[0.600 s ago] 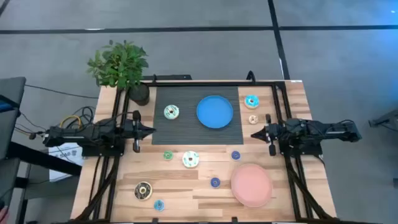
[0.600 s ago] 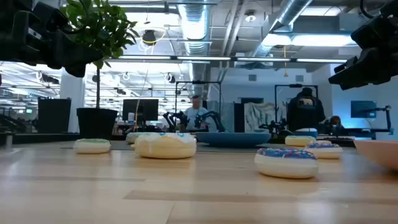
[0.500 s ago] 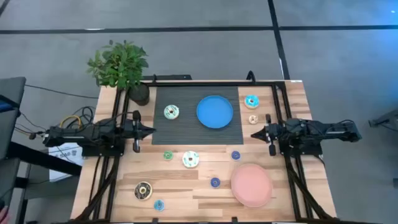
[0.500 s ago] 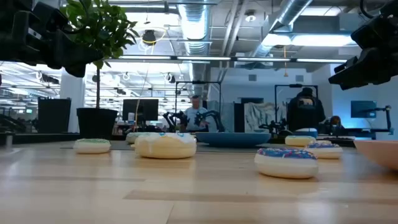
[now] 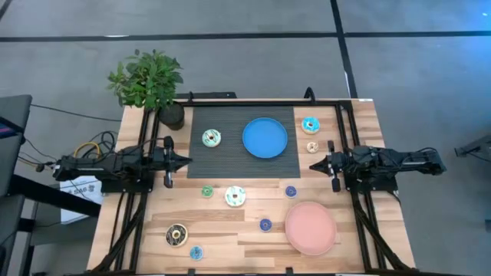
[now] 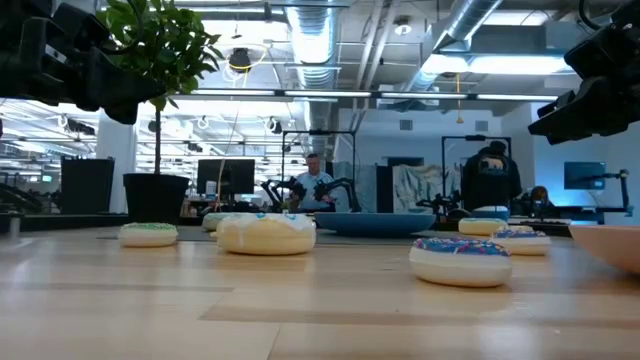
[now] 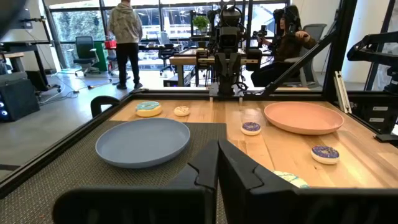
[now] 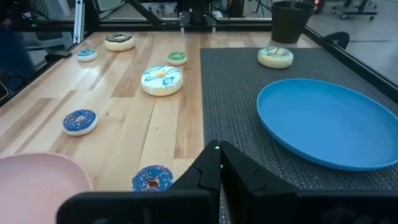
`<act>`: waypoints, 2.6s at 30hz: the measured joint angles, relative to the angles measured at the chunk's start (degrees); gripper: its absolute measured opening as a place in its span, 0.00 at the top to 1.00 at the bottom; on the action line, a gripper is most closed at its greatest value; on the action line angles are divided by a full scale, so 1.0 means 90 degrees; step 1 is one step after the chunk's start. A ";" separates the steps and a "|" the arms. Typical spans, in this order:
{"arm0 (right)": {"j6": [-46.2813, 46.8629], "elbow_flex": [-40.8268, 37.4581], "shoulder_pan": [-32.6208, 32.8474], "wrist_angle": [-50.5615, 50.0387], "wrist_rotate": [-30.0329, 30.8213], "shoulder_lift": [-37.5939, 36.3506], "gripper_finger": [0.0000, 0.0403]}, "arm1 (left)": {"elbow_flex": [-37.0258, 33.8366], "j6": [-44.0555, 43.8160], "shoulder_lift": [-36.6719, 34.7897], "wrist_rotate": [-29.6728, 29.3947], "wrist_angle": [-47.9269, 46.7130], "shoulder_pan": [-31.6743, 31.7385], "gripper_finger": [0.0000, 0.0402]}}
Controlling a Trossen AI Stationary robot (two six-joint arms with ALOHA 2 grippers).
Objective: Pick & Place donuts
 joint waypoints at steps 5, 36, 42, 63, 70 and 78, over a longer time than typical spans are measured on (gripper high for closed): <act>0.0000 0.0000 -0.0001 0.0000 0.0001 0.0000 1.00 | 0.0001 -0.0002 0.0002 0.0000 0.0001 0.0001 1.00; 0.0000 -0.0002 0.0000 0.0000 0.0000 0.0000 1.00 | 0.0001 0.0000 0.0001 0.0000 0.0002 0.0001 1.00; 0.0002 0.0000 -0.0002 0.0002 0.0002 0.0000 1.00 | 0.0000 -0.0826 0.0000 0.0177 0.0000 -0.0005 1.00; 0.0002 0.0000 -0.0002 0.0001 0.0000 0.0000 1.00 | 0.0000 -0.2773 0.0000 0.0449 -0.0066 -0.0003 1.00; 0.0002 0.0000 0.0000 0.0000 0.0000 -0.0002 1.00 | 0.0001 -0.2742 0.0000 0.0411 -0.0066 -0.0003 1.00; 0.0000 0.0000 0.0000 0.0000 0.0001 0.0000 1.00 | 0.0154 -0.3191 0.0008 -0.0405 -0.0068 -0.0057 1.00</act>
